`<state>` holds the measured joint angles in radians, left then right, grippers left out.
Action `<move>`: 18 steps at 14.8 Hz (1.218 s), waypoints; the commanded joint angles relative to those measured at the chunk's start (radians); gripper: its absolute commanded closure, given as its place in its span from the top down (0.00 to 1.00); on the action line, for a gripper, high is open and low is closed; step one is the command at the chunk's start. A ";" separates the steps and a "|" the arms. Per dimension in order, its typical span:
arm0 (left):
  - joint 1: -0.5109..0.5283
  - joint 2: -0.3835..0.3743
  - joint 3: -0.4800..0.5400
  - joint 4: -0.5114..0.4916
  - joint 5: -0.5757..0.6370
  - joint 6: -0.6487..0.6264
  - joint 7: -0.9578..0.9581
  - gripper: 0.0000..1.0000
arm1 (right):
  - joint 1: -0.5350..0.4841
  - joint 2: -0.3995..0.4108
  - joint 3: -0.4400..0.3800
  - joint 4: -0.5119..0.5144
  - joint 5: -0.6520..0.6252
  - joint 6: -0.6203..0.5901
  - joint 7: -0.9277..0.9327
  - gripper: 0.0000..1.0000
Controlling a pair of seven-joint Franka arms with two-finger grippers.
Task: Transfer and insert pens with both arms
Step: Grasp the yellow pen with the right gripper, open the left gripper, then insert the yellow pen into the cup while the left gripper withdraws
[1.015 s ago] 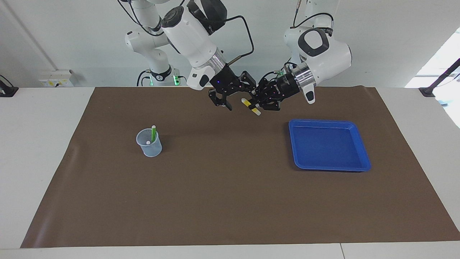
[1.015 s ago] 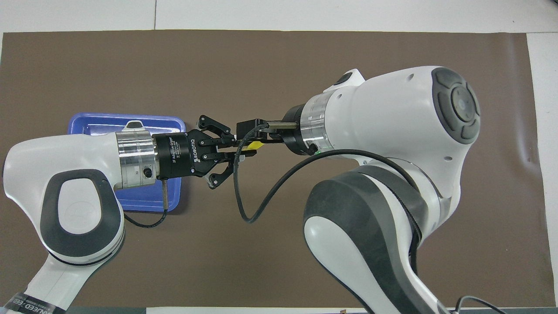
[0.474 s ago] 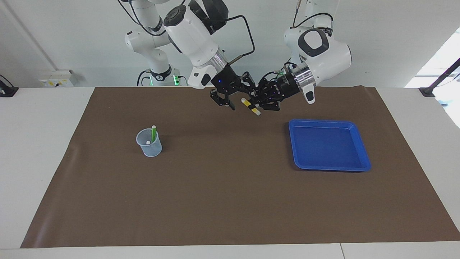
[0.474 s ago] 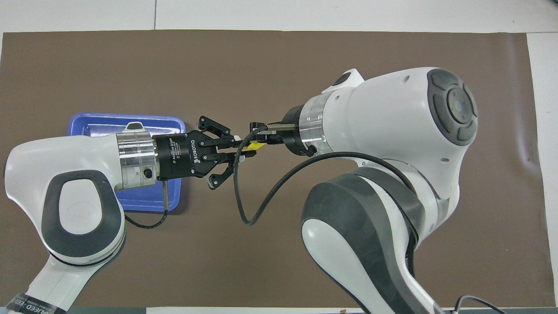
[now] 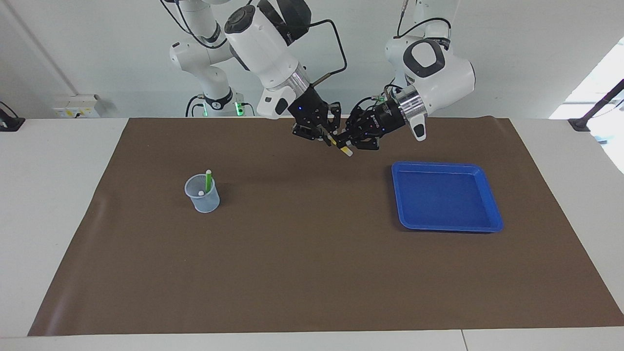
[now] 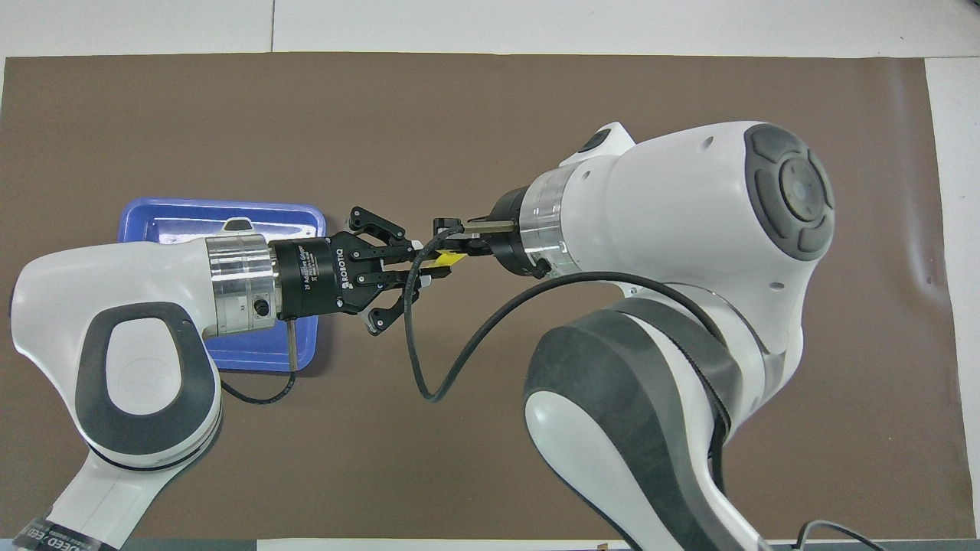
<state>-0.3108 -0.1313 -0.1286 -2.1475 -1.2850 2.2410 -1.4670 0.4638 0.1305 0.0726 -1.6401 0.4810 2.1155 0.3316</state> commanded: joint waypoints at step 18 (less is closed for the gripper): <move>0.266 -0.016 0.021 0.049 0.819 -0.293 0.830 1.00 | -0.490 -0.209 -0.007 -0.294 -0.393 -0.137 -0.610 0.00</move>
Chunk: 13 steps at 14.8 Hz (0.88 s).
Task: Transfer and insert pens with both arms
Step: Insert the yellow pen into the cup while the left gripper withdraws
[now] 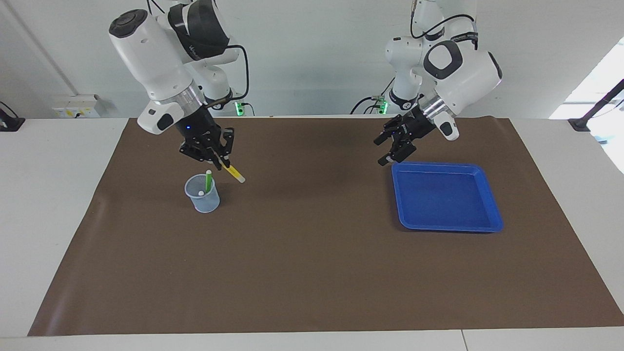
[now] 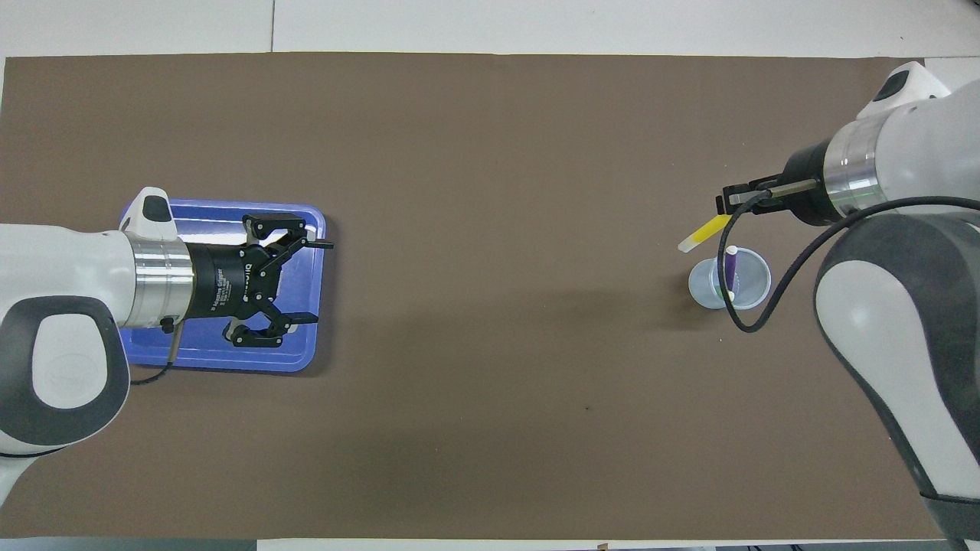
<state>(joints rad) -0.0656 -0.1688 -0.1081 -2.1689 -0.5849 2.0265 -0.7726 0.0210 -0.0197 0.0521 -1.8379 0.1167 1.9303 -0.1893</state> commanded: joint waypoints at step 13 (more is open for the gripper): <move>0.067 0.158 0.005 0.626 0.611 -0.640 0.731 1.00 | -0.088 -0.118 0.015 -0.403 -0.057 0.375 -0.150 0.00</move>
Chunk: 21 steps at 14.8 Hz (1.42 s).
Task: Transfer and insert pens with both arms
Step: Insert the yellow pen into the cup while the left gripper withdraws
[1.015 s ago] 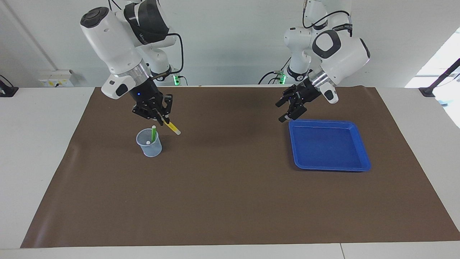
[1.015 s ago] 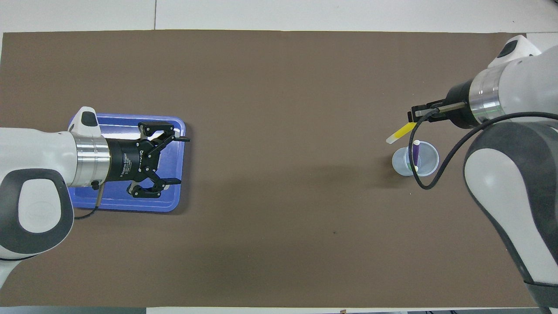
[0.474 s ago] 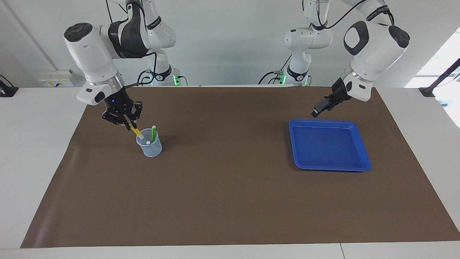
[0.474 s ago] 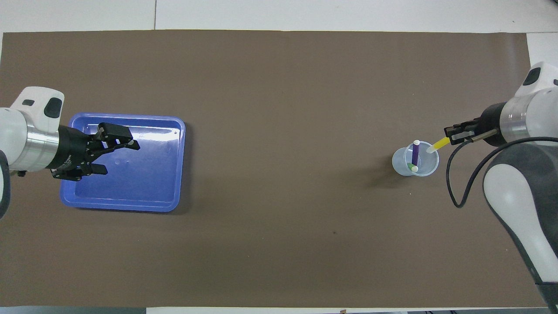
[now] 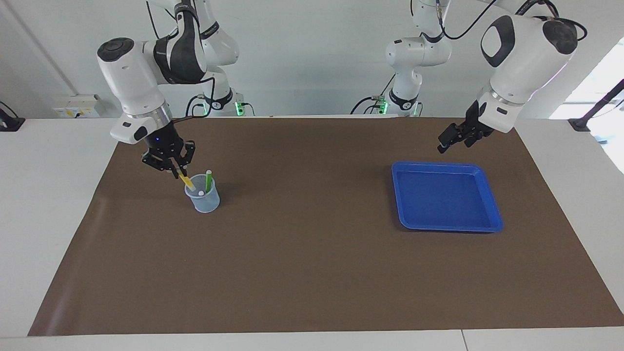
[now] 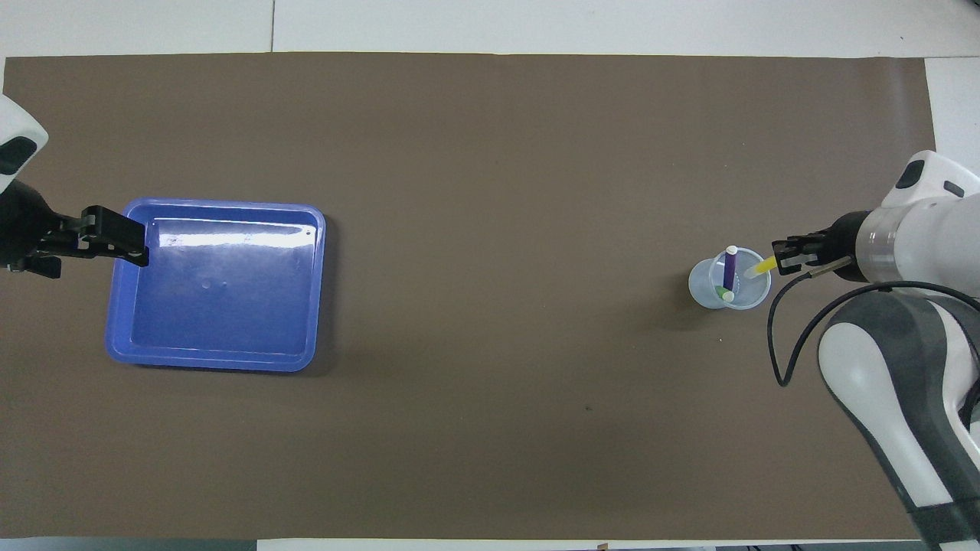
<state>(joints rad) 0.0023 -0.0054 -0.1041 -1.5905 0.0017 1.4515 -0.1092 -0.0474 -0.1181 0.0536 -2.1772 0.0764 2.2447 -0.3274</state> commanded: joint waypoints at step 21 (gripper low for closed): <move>-0.009 -0.011 -0.014 0.053 0.004 -0.002 0.080 1.00 | -0.029 0.043 0.014 -0.092 -0.010 0.204 -0.007 1.00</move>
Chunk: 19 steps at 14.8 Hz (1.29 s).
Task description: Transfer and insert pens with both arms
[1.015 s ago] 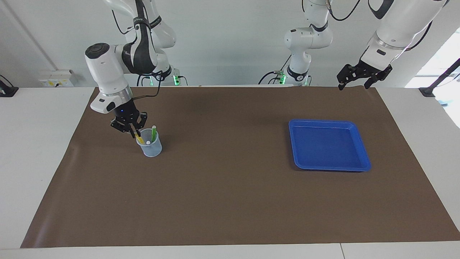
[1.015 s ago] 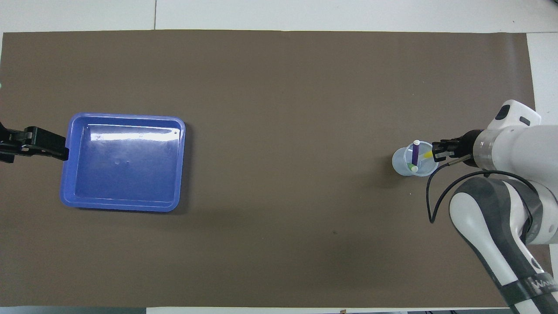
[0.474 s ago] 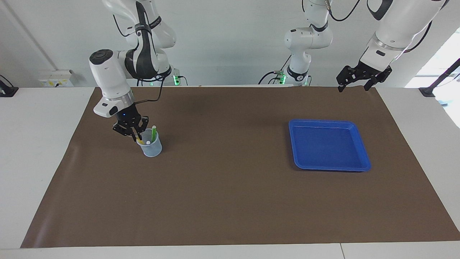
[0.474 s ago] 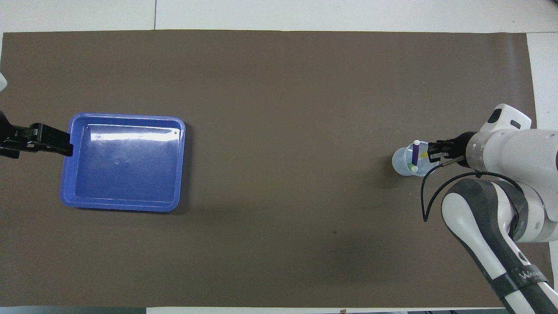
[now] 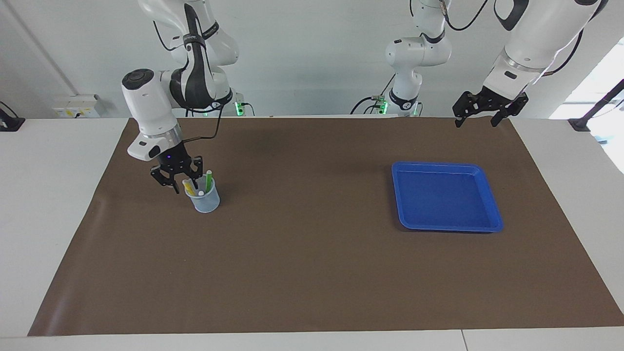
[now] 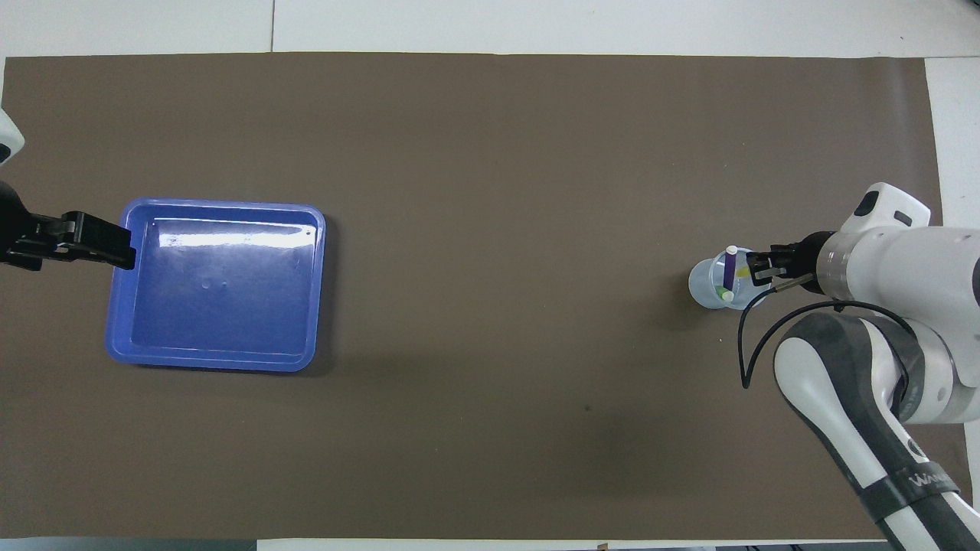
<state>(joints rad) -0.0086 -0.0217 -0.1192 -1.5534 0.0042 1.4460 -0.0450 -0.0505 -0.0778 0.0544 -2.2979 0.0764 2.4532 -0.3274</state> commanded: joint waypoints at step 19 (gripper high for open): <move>0.018 -0.007 0.013 -0.010 0.000 0.005 0.005 1.00 | 0.034 0.122 0.018 0.807 -0.115 -0.916 0.402 1.00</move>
<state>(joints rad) 0.0058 -0.0217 -0.1072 -1.5532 0.0041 1.4465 -0.0449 -0.0076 0.0178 0.0674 -1.5503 -0.0235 1.6008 0.0499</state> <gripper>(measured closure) 0.000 0.000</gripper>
